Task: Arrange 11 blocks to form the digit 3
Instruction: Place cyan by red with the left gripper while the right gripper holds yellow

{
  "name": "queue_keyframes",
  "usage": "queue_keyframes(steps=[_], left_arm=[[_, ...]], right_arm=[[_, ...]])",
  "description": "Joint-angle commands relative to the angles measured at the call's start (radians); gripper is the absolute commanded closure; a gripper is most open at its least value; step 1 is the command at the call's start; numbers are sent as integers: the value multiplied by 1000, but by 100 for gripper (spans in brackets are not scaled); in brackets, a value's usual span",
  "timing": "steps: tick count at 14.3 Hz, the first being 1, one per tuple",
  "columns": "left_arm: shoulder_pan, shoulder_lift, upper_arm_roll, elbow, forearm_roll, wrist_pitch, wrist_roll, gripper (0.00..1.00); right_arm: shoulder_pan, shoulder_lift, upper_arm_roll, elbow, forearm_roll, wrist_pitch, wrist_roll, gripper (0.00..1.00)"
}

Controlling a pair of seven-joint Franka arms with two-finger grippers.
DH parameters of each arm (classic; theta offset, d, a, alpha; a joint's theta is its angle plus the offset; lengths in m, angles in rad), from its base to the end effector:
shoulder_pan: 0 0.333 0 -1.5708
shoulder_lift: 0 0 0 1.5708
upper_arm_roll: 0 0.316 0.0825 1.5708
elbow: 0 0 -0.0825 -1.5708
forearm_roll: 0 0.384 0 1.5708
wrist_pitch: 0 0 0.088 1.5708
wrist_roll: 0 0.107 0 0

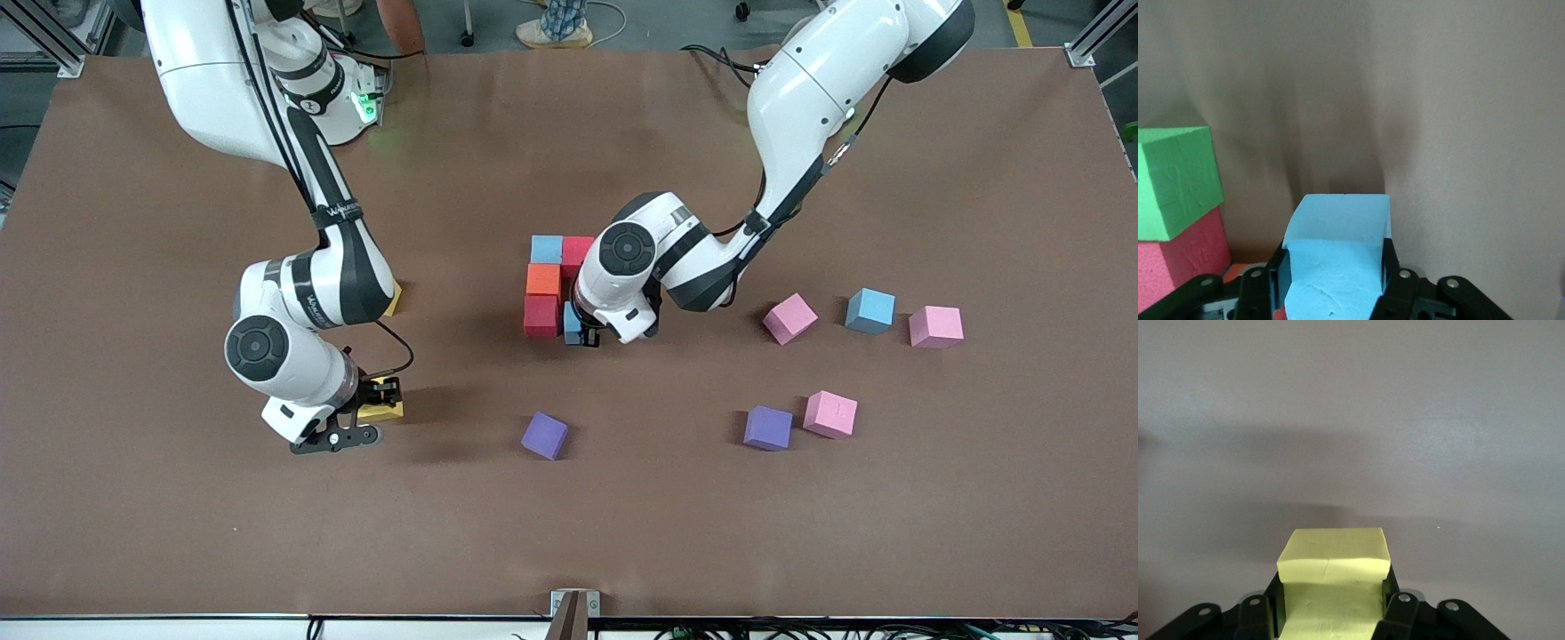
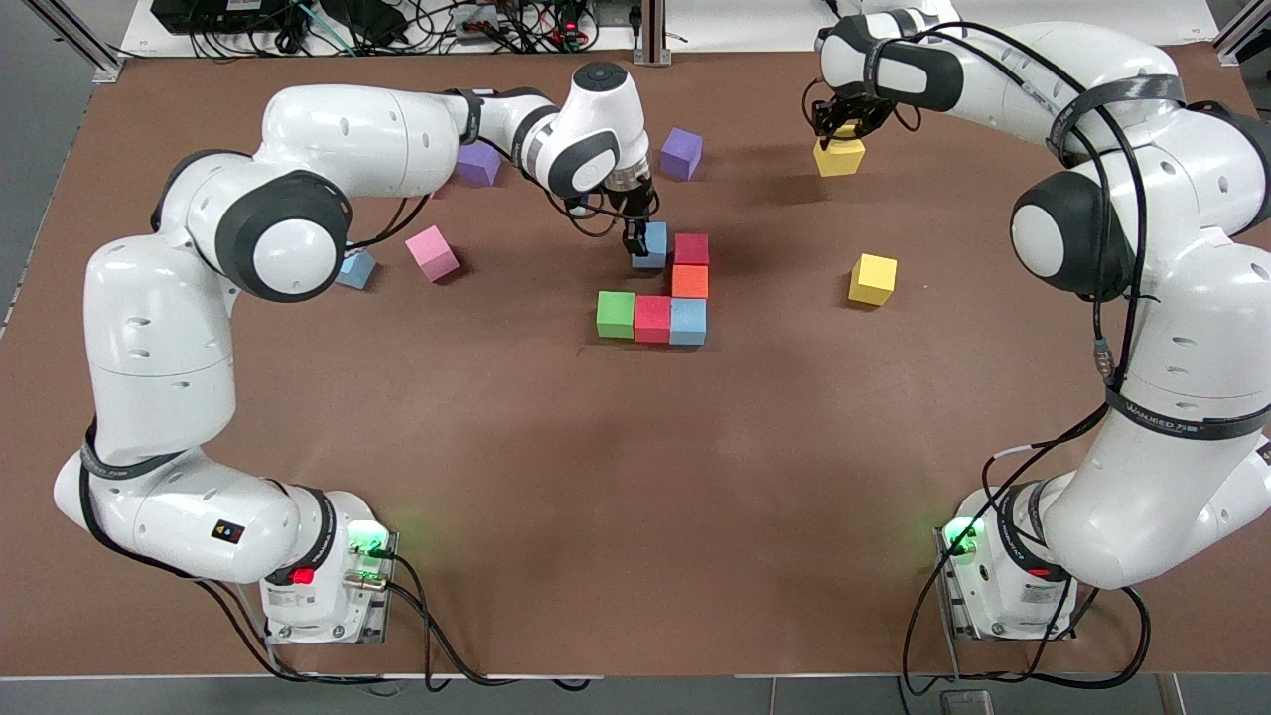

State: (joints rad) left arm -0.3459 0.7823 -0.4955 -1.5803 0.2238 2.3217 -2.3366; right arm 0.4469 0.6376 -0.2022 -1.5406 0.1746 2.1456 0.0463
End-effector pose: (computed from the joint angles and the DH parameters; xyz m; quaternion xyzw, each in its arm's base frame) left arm 0.5091 -0.4852 0.2234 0.7356 0.6713 -0.0865 0.0281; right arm 0.6737 0.1978 0.2835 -0.9974 -0.0698 0.0104 0.0113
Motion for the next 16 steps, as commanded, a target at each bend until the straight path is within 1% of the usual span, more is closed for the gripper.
queue_keyframes(steps=[1,7,16], left_arm=[[-2,-14,0,-18,-35,22,-7,82],[-5,-1,0,-17,-37,28,-6,81],[-13,18,0,-10,-37,24,3,80]], right_arm=[[28,-1,3,-9,0,5,81,100],[88,40,3,5,2,40,202,100],[102,50,4,7,0,45,225,100]])
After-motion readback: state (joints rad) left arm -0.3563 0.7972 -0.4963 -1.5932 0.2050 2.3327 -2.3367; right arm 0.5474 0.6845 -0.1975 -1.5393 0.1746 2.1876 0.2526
